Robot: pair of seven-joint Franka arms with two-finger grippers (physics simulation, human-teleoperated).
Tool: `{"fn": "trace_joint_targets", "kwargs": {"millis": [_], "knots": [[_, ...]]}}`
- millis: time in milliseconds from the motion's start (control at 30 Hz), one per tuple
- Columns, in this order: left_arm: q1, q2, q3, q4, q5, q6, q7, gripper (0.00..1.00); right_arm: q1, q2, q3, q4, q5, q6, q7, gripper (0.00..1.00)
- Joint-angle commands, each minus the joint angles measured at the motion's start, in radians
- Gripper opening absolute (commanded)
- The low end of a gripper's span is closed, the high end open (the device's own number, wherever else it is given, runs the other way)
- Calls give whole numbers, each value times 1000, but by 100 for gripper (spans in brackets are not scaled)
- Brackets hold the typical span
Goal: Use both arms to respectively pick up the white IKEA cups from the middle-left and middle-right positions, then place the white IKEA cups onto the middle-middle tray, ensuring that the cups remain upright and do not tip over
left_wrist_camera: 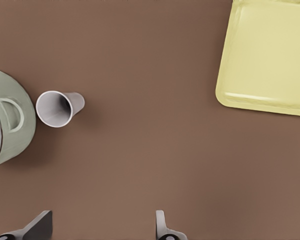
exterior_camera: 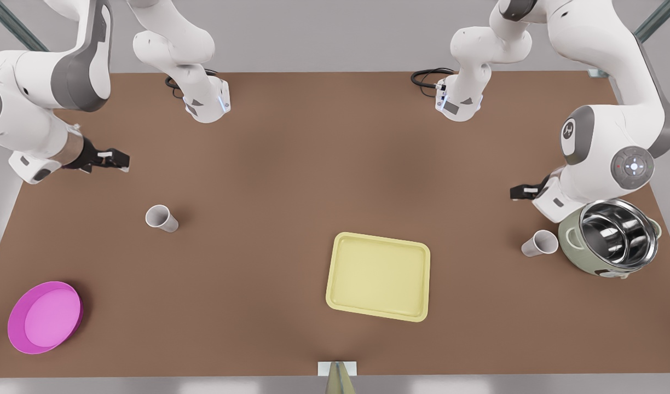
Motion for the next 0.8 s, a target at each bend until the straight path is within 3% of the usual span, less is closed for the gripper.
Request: {"fn": "trace_joint_targets", "kwargs": {"millis": [0,67,167,267,333,433,600,767], "knots": [[0,-1,1,1,-1,61,-63,100,4,3,-4,1,-1,54,-35,100],[0,34,33,4,-13,83,-64,100,-2,49,-6,-1,1,63,-35,100],[48,175,71,4,-13,322,-7,100,-24,156,-11,-18,-7,103,-35,100],[88,277,94,-3,-15,486,62,100,-74,135,-11,-268,-4,380,-92,100],[111,309,96,-19,-18,540,77,100,-79,137,-12,-338,-1,469,-92,100],[126,327,96,-78,-20,587,77,100,-113,140,-11,-435,7,588,-92,100],[138,344,96,-141,-20,595,68,100,-119,244,-11,-438,44,739,-81,100],[138,378,96,-151,-21,650,65,100,-139,273,-12,-464,45,764,-90,100]]}}
